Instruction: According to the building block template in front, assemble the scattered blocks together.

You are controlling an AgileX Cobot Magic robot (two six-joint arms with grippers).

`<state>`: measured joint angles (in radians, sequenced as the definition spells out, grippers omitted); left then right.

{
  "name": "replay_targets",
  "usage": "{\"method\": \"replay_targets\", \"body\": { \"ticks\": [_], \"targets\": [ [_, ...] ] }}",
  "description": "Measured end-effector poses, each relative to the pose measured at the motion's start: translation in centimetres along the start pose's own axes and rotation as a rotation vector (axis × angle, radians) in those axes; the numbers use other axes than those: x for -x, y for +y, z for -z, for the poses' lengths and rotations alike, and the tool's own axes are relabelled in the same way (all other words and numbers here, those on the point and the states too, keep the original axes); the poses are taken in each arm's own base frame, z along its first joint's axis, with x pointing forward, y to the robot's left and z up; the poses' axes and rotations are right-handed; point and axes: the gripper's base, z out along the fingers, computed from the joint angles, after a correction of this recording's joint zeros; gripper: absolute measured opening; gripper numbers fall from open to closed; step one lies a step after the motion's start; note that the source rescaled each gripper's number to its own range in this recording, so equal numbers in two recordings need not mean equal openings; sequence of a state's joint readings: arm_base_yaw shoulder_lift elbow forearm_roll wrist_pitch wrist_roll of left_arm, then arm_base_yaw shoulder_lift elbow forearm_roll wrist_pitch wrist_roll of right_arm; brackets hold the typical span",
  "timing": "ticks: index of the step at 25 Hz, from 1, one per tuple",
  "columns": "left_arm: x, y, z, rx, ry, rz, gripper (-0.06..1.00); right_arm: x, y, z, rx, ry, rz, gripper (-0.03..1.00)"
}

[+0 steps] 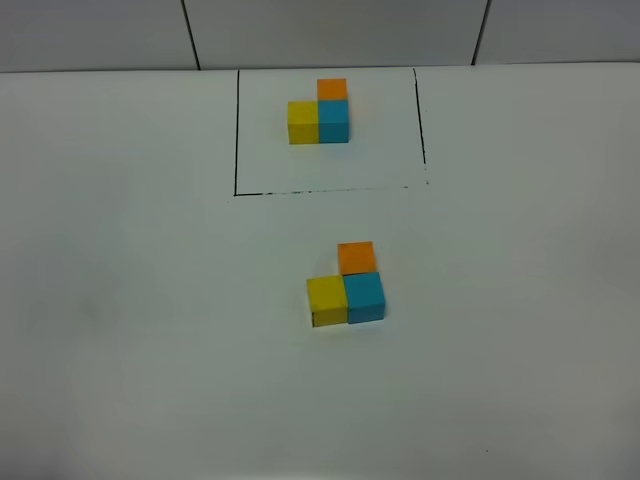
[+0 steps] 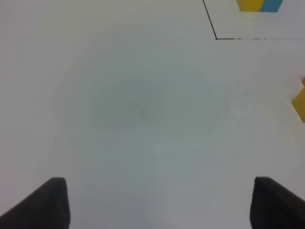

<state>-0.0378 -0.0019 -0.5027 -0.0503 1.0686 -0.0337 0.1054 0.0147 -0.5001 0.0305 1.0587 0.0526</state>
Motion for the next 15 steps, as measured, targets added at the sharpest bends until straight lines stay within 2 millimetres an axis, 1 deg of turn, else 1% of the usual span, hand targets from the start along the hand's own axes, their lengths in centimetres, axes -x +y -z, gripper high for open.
{"method": "replay_targets", "body": {
  "ticks": [5,15],
  "targets": [
    [0.0,0.0,0.0,0.0,0.0,0.0,0.83,0.01,0.02,-0.02,-0.06,-0.005,-0.032,0.79],
    [0.0,0.0,0.0,0.0,0.0,0.0,0.83,0.01,0.03,-0.02,-0.088,-0.008,-0.057,0.76]
  ]
}}
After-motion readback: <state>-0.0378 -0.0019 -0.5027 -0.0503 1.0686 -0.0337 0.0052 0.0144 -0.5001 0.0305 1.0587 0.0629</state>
